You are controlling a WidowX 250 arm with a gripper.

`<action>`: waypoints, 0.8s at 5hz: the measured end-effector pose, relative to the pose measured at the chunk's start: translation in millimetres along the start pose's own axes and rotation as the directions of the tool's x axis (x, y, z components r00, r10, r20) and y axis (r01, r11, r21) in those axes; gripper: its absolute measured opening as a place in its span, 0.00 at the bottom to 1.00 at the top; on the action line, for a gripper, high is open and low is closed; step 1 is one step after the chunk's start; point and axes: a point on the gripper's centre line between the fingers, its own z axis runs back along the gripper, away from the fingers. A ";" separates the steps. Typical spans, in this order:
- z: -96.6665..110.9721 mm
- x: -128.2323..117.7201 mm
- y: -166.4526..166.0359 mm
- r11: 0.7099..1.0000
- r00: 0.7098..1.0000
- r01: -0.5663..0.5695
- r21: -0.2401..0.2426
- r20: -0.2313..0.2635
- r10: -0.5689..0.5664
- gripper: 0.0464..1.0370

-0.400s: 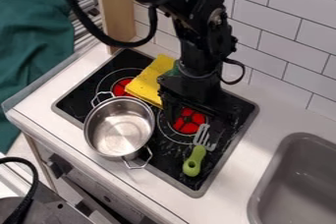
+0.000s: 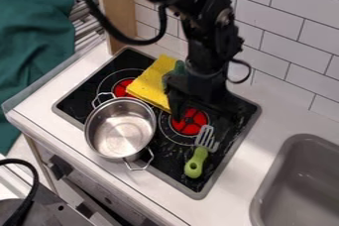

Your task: Move the broccoli from the yellow cloth to the upper right corner of the stove

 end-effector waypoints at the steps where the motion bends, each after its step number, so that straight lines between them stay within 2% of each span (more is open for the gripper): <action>1: 8.9 35.2 2.6 1.000 0.999 -0.016 0.013 0.030 0.016 0.97; 2: 13.2 65.5 7.2 0.999 0.997 -0.051 0.016 0.056 0.050 0.97; 3: 9.2 89.3 25.5 0.991 0.989 -0.131 0.012 0.064 0.130 0.97; 4: 8.4 90.9 52.2 0.975 0.973 -0.220 0.016 0.069 0.218 0.97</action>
